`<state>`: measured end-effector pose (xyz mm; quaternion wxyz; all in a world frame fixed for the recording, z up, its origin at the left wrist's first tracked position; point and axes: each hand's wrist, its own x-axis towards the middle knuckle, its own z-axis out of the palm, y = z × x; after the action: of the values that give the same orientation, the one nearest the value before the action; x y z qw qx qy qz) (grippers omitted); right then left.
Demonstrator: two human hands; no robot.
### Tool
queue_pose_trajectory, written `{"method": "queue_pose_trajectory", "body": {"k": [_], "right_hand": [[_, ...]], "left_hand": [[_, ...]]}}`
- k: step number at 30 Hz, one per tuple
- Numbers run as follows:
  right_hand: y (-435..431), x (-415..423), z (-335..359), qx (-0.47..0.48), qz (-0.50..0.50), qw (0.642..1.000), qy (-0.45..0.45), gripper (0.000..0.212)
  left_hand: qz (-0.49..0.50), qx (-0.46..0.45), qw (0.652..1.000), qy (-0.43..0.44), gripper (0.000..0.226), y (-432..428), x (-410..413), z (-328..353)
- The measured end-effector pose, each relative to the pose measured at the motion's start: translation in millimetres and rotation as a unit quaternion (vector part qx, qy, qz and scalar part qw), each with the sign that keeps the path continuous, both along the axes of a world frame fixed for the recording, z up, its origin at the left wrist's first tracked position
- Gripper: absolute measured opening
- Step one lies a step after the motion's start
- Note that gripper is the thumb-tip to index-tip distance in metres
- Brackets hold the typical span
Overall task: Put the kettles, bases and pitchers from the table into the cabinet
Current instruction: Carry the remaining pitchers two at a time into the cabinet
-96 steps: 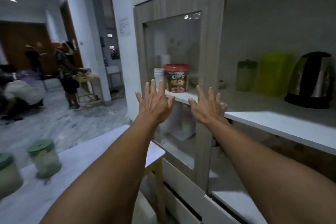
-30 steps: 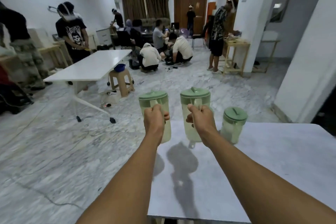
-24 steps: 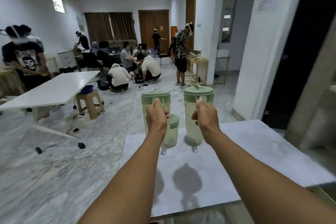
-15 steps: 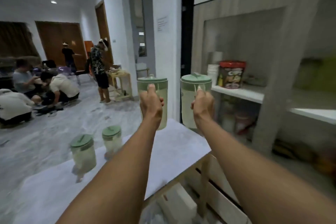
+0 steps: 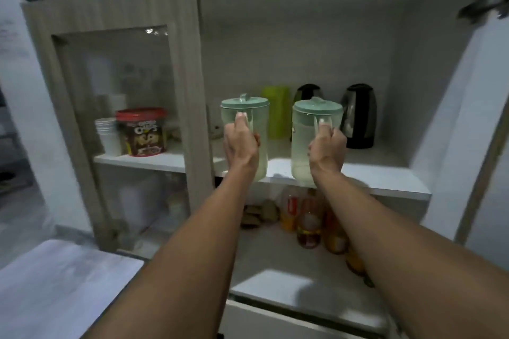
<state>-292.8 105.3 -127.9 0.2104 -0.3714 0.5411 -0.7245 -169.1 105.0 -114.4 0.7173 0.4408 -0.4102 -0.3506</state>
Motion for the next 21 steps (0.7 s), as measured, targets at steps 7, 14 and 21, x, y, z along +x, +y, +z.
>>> {"method": "queue_pose_trajectory", "body": {"k": [7, 14, 21], "right_hand": [[-70, -59, -21, 0.024, 0.034, 0.999, 0.009, 0.032], [-189, -42, -34, 0.057, 0.033, 0.997, 0.034, 0.036], [-319, -29, -33, 0.092, 0.016, 0.995, 0.033, 0.056]], "left_hand": [[-0.009, 0.031, 0.999, -0.041, 0.035, -98, -56, -29], [0.036, 0.075, 0.994, -0.07, 0.044, -206, -31, -47], [-0.017, 0.102, 0.994, -0.032, 0.051, -326, -17, -41]]}}
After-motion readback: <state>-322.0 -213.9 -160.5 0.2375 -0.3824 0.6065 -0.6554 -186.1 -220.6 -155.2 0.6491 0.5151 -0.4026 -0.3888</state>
